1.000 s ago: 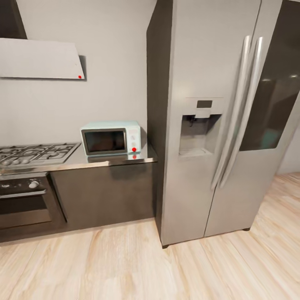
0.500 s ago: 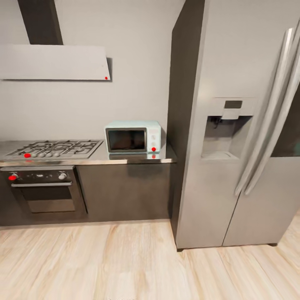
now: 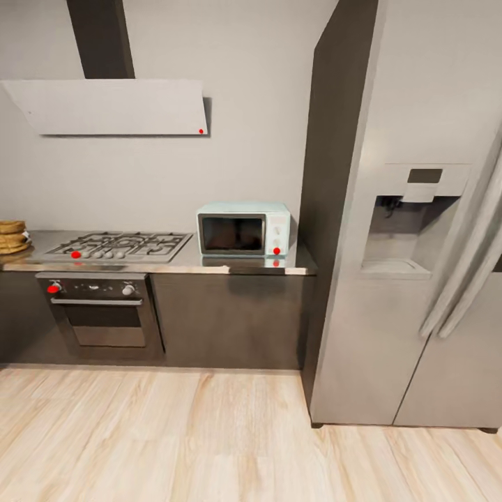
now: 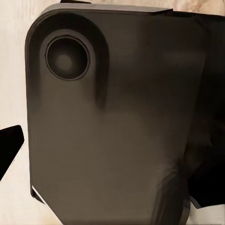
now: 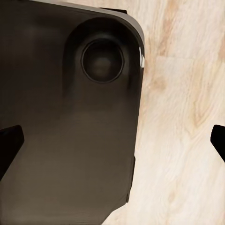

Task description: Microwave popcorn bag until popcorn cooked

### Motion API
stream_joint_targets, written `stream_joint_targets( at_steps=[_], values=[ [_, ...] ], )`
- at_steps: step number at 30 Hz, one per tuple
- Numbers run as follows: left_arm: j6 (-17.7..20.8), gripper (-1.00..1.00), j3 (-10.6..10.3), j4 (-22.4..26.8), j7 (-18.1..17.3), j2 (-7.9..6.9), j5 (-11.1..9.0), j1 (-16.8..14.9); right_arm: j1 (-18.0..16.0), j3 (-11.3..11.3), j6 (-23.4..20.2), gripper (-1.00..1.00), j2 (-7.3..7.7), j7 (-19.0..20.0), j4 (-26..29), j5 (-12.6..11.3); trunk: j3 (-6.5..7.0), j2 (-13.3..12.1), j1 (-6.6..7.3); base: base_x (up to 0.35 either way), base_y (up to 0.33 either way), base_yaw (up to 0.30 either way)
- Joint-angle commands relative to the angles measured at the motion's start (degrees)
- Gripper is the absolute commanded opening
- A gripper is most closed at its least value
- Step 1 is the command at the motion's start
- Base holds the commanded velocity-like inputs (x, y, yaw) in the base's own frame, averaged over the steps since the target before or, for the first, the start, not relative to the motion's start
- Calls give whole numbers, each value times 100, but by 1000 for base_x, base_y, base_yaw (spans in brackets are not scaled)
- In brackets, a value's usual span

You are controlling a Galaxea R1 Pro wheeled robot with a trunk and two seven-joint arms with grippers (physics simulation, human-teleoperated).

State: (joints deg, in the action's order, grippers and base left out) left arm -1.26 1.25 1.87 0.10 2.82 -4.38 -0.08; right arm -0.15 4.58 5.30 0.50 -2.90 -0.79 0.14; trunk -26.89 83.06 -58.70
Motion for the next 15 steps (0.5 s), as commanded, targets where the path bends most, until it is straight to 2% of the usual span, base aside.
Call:
stream_joint_targets(
  at_steps=[1,15],
  values=[
    [-10,100,7,-1,-7,0,-47,-1,-3,47,24,100,1,-20,-9,2,-4,2,-3,259,91,3],
    [5,100,-2,-2,-19,-1,-54,-1,-3,71,12,100,-2,-18,-7,12,-4,2,-3,301,147,0]
  ],
)
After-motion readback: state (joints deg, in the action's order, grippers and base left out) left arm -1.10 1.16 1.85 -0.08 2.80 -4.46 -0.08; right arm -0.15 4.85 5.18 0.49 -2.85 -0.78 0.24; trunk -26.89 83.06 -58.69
